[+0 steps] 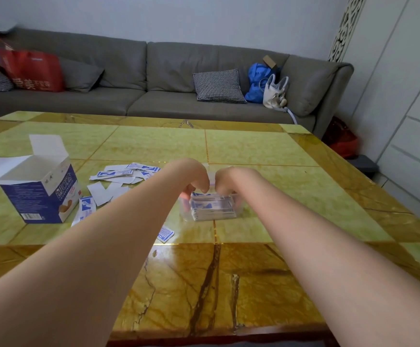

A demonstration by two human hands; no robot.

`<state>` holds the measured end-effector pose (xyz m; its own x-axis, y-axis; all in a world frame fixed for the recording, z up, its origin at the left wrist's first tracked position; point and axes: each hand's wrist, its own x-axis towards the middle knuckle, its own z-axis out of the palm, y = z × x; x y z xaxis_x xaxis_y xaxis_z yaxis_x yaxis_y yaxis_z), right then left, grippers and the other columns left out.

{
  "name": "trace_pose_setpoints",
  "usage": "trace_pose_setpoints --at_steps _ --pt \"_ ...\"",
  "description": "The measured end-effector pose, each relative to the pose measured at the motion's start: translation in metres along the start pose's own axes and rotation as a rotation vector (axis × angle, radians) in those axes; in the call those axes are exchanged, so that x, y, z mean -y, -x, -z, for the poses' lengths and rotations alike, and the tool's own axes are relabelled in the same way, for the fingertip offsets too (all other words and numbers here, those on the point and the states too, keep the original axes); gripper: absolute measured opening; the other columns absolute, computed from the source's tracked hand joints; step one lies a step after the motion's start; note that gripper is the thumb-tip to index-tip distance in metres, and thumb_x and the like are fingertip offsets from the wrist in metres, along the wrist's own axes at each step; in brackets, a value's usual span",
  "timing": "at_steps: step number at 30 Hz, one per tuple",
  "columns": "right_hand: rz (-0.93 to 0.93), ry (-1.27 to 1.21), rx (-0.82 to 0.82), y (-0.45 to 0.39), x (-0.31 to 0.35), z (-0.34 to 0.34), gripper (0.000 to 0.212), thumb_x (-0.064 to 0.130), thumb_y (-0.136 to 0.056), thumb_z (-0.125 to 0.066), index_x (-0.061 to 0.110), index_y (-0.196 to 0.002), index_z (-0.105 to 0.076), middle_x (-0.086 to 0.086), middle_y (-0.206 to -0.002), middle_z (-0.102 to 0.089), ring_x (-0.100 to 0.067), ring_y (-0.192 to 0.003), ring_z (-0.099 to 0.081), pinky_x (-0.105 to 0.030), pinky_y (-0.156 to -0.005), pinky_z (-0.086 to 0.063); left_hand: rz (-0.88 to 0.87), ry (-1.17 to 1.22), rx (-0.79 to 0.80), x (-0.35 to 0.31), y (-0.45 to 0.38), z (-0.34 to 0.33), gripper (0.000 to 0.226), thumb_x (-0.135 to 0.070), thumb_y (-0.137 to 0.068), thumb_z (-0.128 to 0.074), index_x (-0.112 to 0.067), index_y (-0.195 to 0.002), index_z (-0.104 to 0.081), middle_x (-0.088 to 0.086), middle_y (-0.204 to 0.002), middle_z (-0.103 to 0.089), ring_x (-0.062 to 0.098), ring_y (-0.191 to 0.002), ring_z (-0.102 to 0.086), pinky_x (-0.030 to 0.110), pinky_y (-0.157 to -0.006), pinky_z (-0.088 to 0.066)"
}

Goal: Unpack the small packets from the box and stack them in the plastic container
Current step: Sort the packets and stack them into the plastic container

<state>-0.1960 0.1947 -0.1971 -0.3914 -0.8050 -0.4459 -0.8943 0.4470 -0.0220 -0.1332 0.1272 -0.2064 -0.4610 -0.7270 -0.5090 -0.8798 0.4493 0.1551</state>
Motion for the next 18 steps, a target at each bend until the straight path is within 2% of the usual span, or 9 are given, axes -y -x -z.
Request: trace_pose_setpoints --at_steps 1,3,4,6,8,10,14,16,18 --pt "0.006 -0.003 0.009 0.0 0.0 0.001 0.036 0.003 -0.096 -0.033 -0.002 -0.13 -0.044 -0.015 -0.132 -0.047 -0.03 -0.116 -0.055 -0.023 -0.053 -0.035 0.008 0.026 0.001 0.0 -0.001 0.0 0.046 -0.028 -0.095 -0.045 0.002 -0.13 -0.043 0.014 -0.1 -0.064 0.024 -0.076 -0.069 0.018 -0.044 -0.041" --pt "0.024 -0.009 0.016 -0.001 -0.001 0.001 0.035 0.003 -0.097 -0.034 -0.001 -0.131 -0.044 -0.016 -0.134 -0.046 -0.03 -0.117 -0.054 -0.023 -0.054 -0.036 0.015 0.064 -0.001 -0.001 -0.002 0.0 0.049 -0.031 -0.093 -0.049 0.002 -0.13 -0.044 0.01 -0.087 -0.06 0.02 -0.058 -0.06 0.019 -0.042 -0.042" --pt "0.028 -0.008 0.016 0.0 -0.001 0.001 0.035 0.004 -0.097 -0.035 0.0 -0.13 -0.045 -0.015 -0.133 -0.047 -0.03 -0.117 -0.054 -0.023 -0.055 -0.037 0.013 0.092 0.011 -0.001 -0.001 -0.001 0.051 -0.032 -0.093 -0.049 0.001 -0.131 -0.043 0.01 -0.088 -0.059 0.018 -0.057 -0.057 0.019 -0.04 -0.044" --pt "0.026 0.006 0.022 -0.002 -0.001 0.001 0.033 0.005 -0.096 -0.038 0.001 -0.128 -0.048 -0.014 -0.128 -0.05 -0.029 -0.113 -0.056 -0.028 -0.065 -0.045 -0.007 0.177 0.068 -0.001 -0.001 -0.002 0.052 -0.031 -0.094 -0.05 -0.002 -0.135 -0.039 0.013 -0.114 -0.058 0.021 -0.073 -0.065 0.018 -0.038 -0.049" --pt "0.018 0.022 0.024 -0.003 -0.002 0.0 0.034 0.007 -0.096 -0.038 0.002 -0.127 -0.049 -0.012 -0.122 -0.051 -0.027 -0.109 -0.057 -0.031 -0.081 -0.046 -0.031 0.26 0.112 -0.001 0.0 -0.004 0.05 -0.026 -0.094 -0.051 -0.004 -0.137 -0.038 0.015 -0.137 -0.046 0.025 -0.098 -0.066 0.021 -0.047 -0.056" --pt "0.009 0.013 0.026 -0.002 -0.002 0.001 0.035 0.006 -0.096 -0.035 0.002 -0.129 -0.047 -0.012 -0.127 -0.049 -0.029 -0.114 -0.055 -0.033 -0.089 -0.045 -0.037 0.341 0.11 -0.001 0.002 -0.006 0.049 -0.021 -0.093 -0.053 -0.002 -0.136 -0.039 0.015 -0.14 -0.043 0.026 -0.107 -0.063 0.024 -0.052 -0.057" --pt "0.002 -0.001 0.002 0.002 -0.003 0.002 0.037 0.007 -0.098 -0.03 0.001 -0.132 -0.043 -0.014 -0.134 -0.045 -0.03 -0.116 -0.054 -0.031 -0.077 -0.045 -0.025 0.398 0.075 0.001 0.003 -0.006 0.042 -0.016 -0.093 -0.052 0.002 -0.13 -0.043 0.016 -0.139 -0.045 0.026 -0.115 -0.059 0.027 -0.049 -0.057" --pt "0.007 0.03 -0.005 -0.004 -0.001 0.003 0.036 0.007 -0.098 -0.031 0.002 -0.13 -0.045 -0.01 -0.129 -0.048 -0.027 -0.106 -0.055 -0.03 -0.078 -0.041 -0.025 0.355 0.061 0.0 0.005 -0.006 0.034 -0.014 -0.092 -0.053 0.001 -0.122 -0.048 0.014 -0.141 -0.043 0.026 -0.117 -0.057 0.026 -0.04 -0.054" --pt "0.007 0.073 -0.021 -0.011 0.004 0.005 0.036 0.007 -0.097 -0.03 0.002 -0.13 -0.046 -0.012 -0.132 -0.048 -0.025 -0.093 -0.048 -0.03 -0.078 -0.04 -0.025 0.305 0.042 -0.001 0.005 -0.004 0.025 -0.014 -0.092 -0.054 -0.005 -0.115 -0.05 0.011 -0.143 -0.041 0.025 -0.124 -0.051 0.025 -0.036 -0.052"
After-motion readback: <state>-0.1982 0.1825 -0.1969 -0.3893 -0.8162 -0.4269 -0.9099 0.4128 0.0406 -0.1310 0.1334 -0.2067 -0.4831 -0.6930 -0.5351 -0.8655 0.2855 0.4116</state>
